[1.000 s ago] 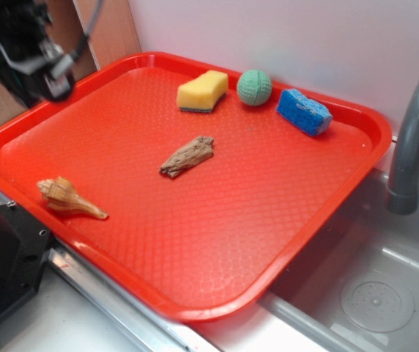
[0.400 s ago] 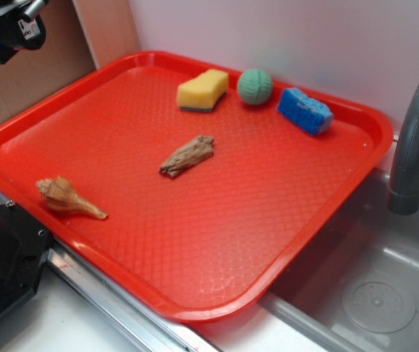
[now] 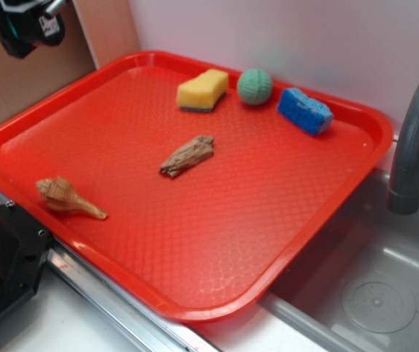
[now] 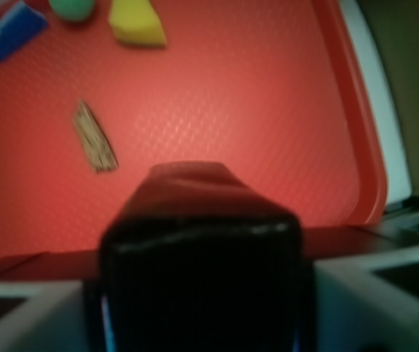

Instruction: Grab the black box.

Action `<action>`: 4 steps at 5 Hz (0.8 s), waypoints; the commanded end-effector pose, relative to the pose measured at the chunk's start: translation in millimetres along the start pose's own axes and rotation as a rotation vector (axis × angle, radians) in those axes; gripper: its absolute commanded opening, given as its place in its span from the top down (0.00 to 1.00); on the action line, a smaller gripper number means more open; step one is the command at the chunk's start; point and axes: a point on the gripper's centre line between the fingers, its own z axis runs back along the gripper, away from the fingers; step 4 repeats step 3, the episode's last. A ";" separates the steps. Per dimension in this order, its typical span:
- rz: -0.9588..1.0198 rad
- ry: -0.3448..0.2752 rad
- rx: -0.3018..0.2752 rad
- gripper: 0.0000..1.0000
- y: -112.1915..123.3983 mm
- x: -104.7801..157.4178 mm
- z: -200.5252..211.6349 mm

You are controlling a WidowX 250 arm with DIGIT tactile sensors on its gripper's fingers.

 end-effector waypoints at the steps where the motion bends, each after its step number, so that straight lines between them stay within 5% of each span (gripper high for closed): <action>1: -0.062 -0.077 0.031 1.00 -19.3 14.4 45.0; 4: -0.058 -0.058 0.029 1.00 -17.5 10.5 44.1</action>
